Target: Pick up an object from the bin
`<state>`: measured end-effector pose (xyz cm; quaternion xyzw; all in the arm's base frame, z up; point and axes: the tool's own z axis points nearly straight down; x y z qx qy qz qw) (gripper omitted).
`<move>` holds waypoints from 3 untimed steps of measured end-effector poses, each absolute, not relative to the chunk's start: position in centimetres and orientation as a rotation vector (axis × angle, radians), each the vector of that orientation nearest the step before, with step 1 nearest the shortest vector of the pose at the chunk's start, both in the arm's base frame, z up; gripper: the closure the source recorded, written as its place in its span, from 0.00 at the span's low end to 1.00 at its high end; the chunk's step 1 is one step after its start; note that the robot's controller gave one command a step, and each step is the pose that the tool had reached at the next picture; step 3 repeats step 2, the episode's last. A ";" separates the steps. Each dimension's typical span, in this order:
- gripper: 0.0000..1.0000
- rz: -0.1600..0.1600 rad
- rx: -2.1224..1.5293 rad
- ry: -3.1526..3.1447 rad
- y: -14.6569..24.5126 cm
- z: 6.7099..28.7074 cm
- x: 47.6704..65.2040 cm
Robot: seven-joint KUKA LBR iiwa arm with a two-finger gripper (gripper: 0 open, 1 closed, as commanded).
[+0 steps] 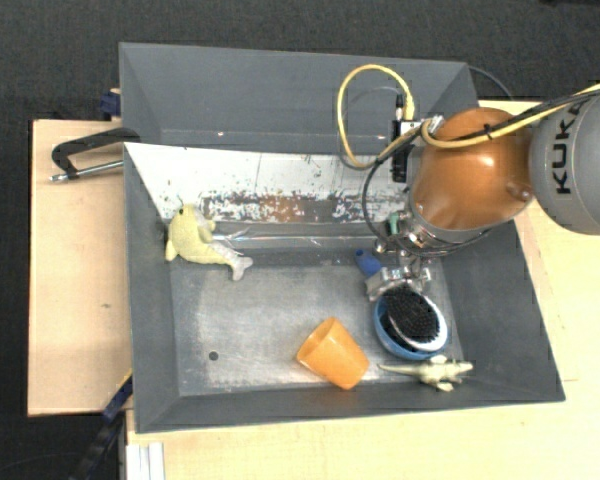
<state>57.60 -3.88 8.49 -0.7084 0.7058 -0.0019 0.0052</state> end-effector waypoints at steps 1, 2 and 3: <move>1.00 -0.013 -2.190 2.237 -4.3 19.9 58.0; 1.00 -0.014 -2.202 2.225 -4.3 31.5 57.7; 1.00 -0.014 -2.202 2.225 -4.3 31.5 57.7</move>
Offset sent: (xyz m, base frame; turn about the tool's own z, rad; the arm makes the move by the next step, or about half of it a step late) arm 0.0010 -0.0056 0.1090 0.0210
